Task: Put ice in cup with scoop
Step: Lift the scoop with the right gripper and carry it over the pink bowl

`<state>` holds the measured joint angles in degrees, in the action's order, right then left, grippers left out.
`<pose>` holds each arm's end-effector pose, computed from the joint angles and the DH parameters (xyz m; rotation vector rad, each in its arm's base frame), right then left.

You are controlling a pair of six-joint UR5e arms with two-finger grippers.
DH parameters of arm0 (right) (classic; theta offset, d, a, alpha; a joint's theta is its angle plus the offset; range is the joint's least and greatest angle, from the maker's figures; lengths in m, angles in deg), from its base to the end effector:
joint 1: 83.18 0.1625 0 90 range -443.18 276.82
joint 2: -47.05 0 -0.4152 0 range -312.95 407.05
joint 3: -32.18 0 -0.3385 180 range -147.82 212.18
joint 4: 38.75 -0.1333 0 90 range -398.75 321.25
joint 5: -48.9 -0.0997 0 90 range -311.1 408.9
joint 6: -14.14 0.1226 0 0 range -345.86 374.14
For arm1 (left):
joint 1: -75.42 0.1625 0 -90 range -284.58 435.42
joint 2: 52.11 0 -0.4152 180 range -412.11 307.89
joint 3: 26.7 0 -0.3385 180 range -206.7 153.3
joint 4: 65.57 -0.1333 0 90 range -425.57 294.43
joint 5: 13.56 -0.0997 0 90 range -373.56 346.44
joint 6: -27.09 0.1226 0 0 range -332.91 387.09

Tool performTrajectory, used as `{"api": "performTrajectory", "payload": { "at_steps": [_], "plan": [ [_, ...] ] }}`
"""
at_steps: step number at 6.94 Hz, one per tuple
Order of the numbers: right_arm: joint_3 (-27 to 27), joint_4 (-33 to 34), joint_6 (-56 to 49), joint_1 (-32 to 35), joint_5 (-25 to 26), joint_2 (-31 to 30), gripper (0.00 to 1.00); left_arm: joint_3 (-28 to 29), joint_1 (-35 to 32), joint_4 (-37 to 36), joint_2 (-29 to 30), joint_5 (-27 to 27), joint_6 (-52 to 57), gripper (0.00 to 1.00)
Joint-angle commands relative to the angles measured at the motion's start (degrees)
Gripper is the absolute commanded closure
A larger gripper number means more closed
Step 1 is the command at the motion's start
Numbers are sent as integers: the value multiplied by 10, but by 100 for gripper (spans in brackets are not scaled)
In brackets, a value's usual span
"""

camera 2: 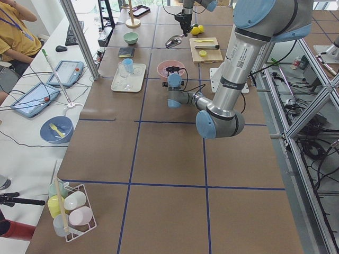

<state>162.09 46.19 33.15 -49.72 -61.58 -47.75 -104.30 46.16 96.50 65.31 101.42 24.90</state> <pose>-0.2776 -0.2918 0.4050 0.3466 -0.7126 -0.7466 0.5134 -0.3811 0.3494 1.1671 1.1502 1.1294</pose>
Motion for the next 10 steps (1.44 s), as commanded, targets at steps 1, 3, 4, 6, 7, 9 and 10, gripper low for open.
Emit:
{"api": "performTrajectory", "payload": {
  "at_steps": [1, 3, 4, 6, 7, 9, 10],
  "plan": [
    [47, 222, -99, -7, 3, 126, 100, 0, -1, 0, 0, 0, 0, 0],
    [47, 505, -111, -41, 37, 333, 100, 0, -2, 1, 0, 0, 0, 0],
    [19, 576, -115, -50, 64, 403, 100, 0, -2, 0, 0, 0, 0, 0],
    [-92, 623, -125, -51, 65, 504, 100, 0, -2, 1, -1, 0, -7, 0],
    [-114, 645, -135, -52, 66, 522, 100, 0, -2, 0, -1, 0, -7, 0],
    [-204, 692, -163, -62, 79, 586, 100, 0, -2, 1, -1, 0, -7, 0],
    [-240, 697, -170, -69, 81, 601, 100, 0, -2, 1, -1, 0, -7, 0]
  ]
}}
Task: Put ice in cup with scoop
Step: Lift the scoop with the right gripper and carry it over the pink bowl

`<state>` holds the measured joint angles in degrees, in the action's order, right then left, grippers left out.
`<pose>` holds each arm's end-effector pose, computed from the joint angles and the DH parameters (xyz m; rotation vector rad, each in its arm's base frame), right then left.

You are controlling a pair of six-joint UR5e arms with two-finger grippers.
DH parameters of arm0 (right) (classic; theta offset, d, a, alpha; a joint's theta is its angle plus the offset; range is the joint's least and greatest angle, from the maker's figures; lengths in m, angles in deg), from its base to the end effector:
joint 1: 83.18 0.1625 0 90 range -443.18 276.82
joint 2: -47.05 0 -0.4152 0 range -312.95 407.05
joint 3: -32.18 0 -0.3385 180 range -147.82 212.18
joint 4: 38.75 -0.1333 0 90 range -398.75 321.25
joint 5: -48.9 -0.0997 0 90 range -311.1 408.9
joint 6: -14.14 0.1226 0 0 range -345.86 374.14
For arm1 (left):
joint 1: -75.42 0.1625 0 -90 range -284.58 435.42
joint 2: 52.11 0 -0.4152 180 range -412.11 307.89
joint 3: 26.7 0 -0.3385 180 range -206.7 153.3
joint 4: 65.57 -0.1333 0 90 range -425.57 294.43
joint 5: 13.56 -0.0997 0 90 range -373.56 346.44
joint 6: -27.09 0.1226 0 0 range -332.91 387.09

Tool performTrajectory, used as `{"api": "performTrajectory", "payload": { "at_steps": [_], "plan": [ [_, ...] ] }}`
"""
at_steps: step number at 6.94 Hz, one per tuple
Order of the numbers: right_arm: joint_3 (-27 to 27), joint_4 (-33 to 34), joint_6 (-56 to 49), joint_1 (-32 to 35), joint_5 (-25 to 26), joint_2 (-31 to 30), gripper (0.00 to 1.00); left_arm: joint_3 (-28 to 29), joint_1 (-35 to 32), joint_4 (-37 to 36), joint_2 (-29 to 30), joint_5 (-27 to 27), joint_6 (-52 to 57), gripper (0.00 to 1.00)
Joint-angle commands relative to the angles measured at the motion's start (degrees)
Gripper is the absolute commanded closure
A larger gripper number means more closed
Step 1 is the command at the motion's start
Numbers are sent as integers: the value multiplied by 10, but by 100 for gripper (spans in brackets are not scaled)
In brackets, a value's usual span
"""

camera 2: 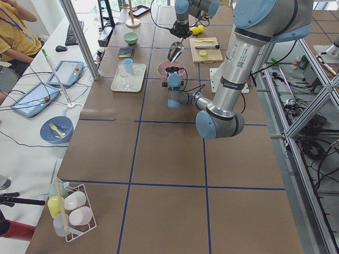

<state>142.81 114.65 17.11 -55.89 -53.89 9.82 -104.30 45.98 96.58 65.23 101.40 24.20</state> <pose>-0.4368 -0.3448 0.1897 0.0265 -0.2949 -1.0549 0.5119 -0.3826 0.3501 1.1602 1.1535 1.1175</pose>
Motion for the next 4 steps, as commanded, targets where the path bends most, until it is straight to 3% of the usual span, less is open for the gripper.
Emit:
{"api": "performTrajectory", "payload": {
  "at_steps": [1, 4],
  "plan": [
    [-69, 30, -20, -11, 4, 43, 100, 0, 0, 0, 0, 0, 0, 0],
    [-88, 70, -26, -12, 21, 59, 100, 0, 0, 0, 0, 0, 0, 0]
  ]
}}
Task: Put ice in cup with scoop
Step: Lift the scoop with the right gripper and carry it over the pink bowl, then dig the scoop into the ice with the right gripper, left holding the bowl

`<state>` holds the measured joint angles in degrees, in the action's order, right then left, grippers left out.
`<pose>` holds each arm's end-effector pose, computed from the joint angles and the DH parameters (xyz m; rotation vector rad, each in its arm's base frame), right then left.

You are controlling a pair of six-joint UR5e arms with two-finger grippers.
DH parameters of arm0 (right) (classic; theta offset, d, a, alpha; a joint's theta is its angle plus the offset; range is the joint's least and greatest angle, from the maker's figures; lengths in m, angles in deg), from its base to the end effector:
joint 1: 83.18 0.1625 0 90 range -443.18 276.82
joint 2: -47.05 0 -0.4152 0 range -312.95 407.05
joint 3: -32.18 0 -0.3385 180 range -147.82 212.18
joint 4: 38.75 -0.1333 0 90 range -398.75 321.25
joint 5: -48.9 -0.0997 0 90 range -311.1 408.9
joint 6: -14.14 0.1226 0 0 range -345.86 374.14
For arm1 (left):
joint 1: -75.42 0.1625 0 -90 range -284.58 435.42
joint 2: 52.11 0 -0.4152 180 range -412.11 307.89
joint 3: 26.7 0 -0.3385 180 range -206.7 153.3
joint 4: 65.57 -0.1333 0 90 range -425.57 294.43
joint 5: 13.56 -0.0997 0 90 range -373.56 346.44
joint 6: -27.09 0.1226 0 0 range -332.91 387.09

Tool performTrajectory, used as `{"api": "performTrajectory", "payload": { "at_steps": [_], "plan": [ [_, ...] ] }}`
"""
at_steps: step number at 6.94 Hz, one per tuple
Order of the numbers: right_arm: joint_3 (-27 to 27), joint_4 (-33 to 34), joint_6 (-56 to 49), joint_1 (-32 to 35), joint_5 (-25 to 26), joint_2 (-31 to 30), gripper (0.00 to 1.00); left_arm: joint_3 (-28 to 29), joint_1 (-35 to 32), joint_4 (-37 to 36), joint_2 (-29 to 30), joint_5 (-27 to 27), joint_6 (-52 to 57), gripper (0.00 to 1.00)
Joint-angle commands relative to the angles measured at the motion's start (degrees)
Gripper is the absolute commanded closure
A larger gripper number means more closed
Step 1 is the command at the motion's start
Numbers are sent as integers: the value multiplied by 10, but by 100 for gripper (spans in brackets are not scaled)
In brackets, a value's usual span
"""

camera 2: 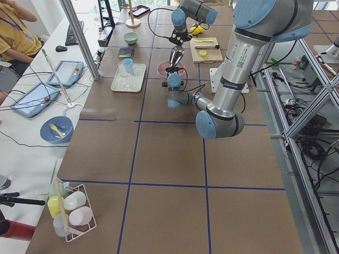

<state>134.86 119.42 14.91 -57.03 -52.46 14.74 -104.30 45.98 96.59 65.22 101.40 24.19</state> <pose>-0.4625 -0.3487 0.1819 -0.0775 -0.1979 -1.1009 0.5118 -0.3825 0.3502 1.1601 1.1536 1.1174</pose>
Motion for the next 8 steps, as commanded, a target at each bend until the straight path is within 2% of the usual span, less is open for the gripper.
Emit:
{"api": "performTrajectory", "payload": {
  "at_steps": [1, 3, 8],
  "plan": [
    [-23, 23, -4, -3, 8, 16, 100, 0, 0, 0, 0, 0, 0, 0],
    [-104, 22, -5, -11, 24, 61, 100, 0, 0, 0, 0, 0, 0, 0],
    [-143, -10, -5, -25, 41, 73, 100, 0, 0, 0, 0, 0, -1, 0]
  ]
}}
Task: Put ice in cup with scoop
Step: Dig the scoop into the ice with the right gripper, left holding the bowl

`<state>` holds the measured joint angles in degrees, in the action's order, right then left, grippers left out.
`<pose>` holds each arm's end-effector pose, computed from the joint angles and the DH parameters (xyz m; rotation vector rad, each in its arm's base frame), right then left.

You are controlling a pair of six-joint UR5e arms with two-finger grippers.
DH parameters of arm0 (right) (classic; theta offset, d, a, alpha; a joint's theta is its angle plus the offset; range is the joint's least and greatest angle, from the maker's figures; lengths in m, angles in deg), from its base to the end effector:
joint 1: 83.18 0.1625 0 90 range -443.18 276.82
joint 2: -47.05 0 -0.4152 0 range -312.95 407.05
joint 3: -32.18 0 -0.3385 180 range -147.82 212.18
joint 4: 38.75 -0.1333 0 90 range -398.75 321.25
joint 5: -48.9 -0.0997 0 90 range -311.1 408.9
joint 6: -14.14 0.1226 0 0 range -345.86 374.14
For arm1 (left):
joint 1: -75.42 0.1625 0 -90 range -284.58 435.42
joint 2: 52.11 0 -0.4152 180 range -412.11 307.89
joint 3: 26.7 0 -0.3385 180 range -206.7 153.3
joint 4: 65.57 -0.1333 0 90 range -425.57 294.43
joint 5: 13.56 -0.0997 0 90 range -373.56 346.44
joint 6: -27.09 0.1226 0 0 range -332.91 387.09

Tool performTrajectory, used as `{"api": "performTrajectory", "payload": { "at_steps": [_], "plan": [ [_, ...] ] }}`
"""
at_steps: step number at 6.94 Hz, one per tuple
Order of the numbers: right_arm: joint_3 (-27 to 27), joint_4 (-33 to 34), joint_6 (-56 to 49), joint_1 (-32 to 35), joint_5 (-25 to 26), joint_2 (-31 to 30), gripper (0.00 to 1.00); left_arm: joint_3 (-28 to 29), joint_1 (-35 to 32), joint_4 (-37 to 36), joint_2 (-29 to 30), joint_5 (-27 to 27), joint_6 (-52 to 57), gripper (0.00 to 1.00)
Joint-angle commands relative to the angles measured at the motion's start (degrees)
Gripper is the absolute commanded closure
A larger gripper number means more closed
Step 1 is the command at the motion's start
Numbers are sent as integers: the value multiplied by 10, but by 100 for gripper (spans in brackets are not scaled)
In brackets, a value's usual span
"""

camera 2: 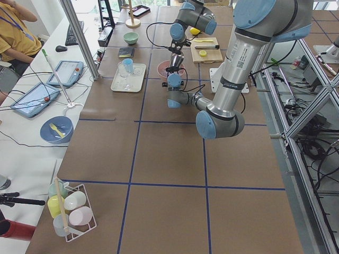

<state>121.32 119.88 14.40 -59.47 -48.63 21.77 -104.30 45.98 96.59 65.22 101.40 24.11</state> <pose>-0.5149 -0.3542 0.1653 -0.1496 -0.0679 -1.1445 0.5118 -0.3825 0.3502 1.1591 1.1542 1.1163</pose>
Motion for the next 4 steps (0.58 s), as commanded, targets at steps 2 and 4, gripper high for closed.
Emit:
{"api": "performTrajectory", "payload": {
  "at_steps": [2, 4],
  "plan": [
    [-27, -51, 7, -1, 2, -2, 100, 0, 0, 0, 0, 0, 0, 0],
    [-28, -81, 12, -5, 2, -13, 100, 0, 0, 0, 0, 0, 0, 0]
  ]
}}
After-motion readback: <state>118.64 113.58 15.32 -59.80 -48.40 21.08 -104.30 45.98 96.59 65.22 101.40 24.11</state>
